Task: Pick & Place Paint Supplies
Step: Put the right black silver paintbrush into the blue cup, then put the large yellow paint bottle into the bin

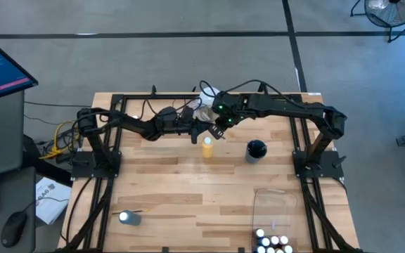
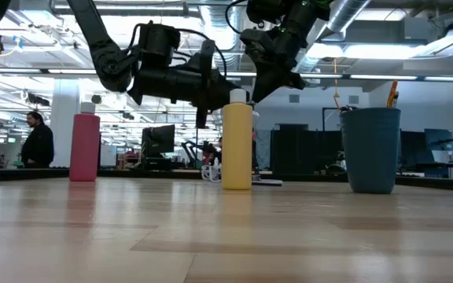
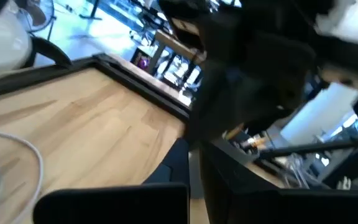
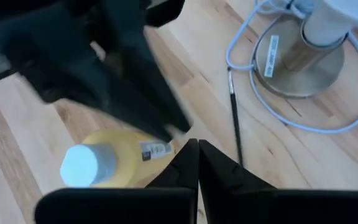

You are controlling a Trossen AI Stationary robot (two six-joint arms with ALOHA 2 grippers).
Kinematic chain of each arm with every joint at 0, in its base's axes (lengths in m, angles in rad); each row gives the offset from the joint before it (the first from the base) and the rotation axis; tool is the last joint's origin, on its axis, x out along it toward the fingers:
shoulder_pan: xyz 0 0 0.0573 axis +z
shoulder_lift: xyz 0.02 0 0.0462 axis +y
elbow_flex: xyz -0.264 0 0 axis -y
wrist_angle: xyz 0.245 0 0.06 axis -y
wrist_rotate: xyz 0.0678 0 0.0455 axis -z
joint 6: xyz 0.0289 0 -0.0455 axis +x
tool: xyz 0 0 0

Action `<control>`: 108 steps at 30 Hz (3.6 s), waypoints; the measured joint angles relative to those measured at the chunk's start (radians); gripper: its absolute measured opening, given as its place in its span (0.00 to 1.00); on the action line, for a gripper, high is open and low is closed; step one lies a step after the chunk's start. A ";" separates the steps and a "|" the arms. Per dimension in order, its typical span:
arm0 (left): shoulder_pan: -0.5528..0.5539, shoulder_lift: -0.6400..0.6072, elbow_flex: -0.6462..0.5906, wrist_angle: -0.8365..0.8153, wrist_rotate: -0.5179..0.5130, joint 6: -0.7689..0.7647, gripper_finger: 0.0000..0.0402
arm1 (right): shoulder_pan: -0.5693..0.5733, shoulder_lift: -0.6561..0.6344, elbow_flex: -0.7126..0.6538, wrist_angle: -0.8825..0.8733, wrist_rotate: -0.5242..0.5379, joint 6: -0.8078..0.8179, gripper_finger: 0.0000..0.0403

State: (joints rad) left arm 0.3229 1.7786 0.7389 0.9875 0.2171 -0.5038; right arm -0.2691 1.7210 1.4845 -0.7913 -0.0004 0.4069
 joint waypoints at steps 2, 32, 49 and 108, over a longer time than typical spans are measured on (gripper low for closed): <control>-0.015 -0.014 -0.001 -0.001 -0.001 0.024 0.00 | -0.001 0.000 0.000 0.017 0.002 -0.016 0.00; -0.166 -0.460 -0.270 -0.082 -0.210 0.161 0.00 | 0.233 -0.010 -0.009 0.315 0.287 -0.269 0.00; -0.216 -0.641 -0.282 -0.080 -0.139 0.298 0.00 | 0.353 -0.035 -0.053 0.429 0.294 -0.433 0.00; -0.184 -0.641 -0.280 0.020 -0.092 0.313 0.00 | 0.109 -0.823 -1.037 1.194 -0.135 -0.440 0.00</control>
State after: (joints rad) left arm 0.1390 1.1378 0.4587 1.0071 0.1251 -0.1905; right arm -0.1602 0.8982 0.4480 0.4024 -0.1352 -0.0327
